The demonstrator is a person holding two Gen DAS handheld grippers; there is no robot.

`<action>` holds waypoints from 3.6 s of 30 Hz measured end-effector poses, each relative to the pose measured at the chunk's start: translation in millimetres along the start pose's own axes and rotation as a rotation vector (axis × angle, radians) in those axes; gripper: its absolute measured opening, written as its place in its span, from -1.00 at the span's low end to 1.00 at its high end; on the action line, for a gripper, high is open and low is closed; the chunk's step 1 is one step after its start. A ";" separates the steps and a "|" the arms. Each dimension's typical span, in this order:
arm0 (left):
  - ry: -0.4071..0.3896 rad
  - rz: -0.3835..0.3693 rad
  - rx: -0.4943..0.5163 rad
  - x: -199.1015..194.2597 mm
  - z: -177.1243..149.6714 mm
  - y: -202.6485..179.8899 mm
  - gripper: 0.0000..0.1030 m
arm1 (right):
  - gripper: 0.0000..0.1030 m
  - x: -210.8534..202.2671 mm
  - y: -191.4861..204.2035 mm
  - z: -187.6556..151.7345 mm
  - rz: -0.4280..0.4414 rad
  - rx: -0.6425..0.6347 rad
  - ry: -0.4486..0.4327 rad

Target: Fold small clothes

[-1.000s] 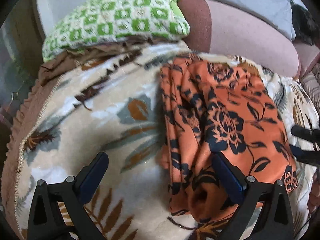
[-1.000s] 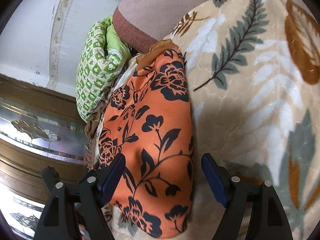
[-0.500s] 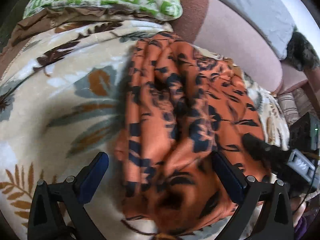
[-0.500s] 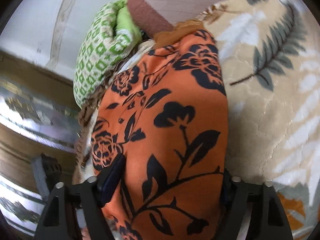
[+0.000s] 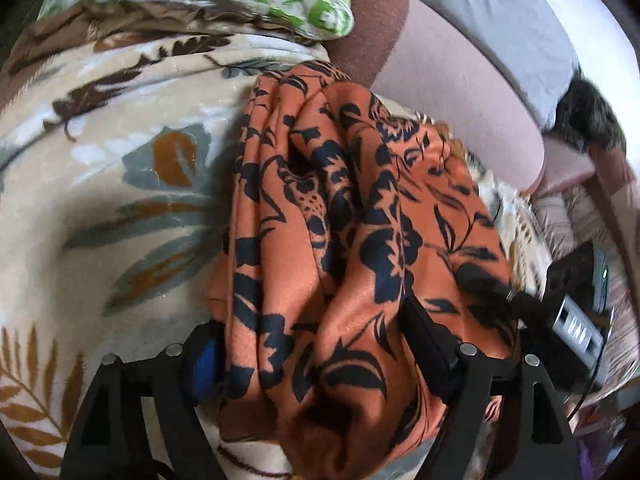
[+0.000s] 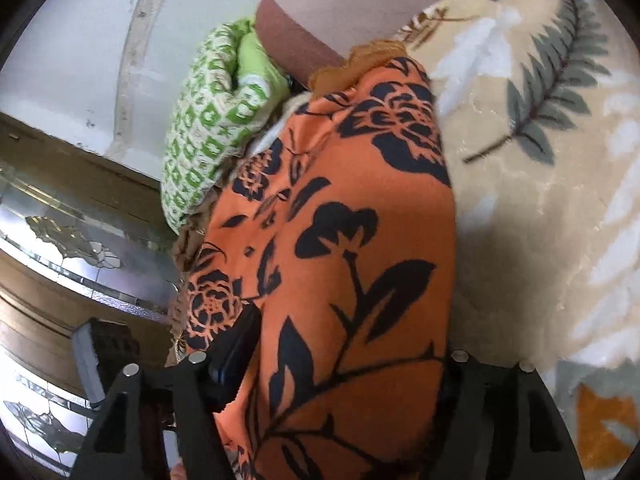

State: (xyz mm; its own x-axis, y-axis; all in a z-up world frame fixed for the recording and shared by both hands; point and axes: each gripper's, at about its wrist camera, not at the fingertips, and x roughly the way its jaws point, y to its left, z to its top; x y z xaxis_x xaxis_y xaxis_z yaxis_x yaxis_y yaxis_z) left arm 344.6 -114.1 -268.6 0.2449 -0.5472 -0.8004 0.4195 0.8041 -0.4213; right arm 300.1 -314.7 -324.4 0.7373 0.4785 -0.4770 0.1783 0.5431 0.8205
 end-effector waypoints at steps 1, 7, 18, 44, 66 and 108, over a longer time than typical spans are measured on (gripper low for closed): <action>-0.006 -0.010 -0.005 -0.3 -0.3 1.2 0.57 | 0.40 0.0 3.8 -0.6 -0.008 -0.027 0.004; -0.047 0.012 0.089 -17.2 -9.4 -15.8 -0.22 | -0.22 -17.5 25.3 -5.0 -0.032 -0.128 -0.030; -0.182 0.044 0.262 -92.8 -67.3 -84.9 -0.29 | -0.26 -117.0 81.9 -39.0 -0.052 -0.338 -0.119; -0.236 0.234 0.402 -177.7 -189.4 -146.6 -0.29 | -0.26 -269.8 80.8 -154.0 0.085 -0.383 -0.172; -0.108 0.253 0.311 -112.6 -199.0 -121.1 -0.28 | -0.26 -220.2 30.7 -157.6 0.023 -0.313 -0.096; -0.501 0.509 0.434 -270.9 -212.2 -191.4 0.58 | 0.34 -362.0 138.4 -217.3 -0.337 -0.643 -0.362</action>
State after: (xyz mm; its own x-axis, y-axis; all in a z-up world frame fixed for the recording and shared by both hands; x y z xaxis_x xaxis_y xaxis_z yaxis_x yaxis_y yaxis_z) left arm 12.5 -70.4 -61.6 0.8126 -0.2621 -0.5206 0.4266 0.8761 0.2248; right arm -83.7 -262.8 -106.7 0.8956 0.0255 -0.4441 0.0999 0.9613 0.2566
